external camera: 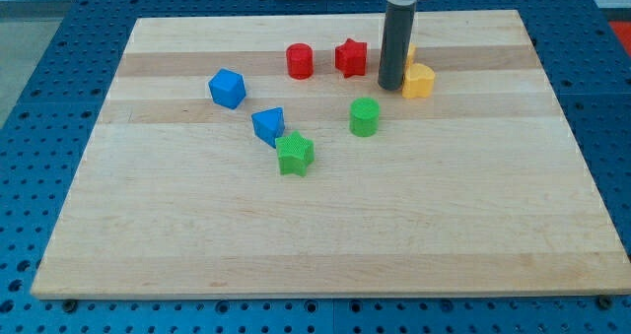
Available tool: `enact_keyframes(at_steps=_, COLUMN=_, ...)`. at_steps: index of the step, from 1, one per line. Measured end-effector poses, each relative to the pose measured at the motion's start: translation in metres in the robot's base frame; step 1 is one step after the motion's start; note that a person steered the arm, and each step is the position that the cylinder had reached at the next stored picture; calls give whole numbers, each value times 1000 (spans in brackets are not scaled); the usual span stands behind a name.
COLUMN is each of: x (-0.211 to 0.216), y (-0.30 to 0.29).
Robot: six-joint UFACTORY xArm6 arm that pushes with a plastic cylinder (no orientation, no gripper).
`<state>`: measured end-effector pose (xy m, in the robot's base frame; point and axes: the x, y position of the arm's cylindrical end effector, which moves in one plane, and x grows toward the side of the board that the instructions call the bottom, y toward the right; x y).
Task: Slide the blue cube closer to the red circle
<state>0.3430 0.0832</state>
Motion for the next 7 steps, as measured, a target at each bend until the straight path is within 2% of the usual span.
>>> enact_keyframes(at_steps=3, x=19, y=-2)
enact_keyframes(at_steps=4, x=41, y=4)
enact_keyframes(at_steps=5, x=72, y=17)
enact_keyframes(at_steps=6, x=125, y=11)
enact_keyframes(at_steps=7, x=176, y=-33)
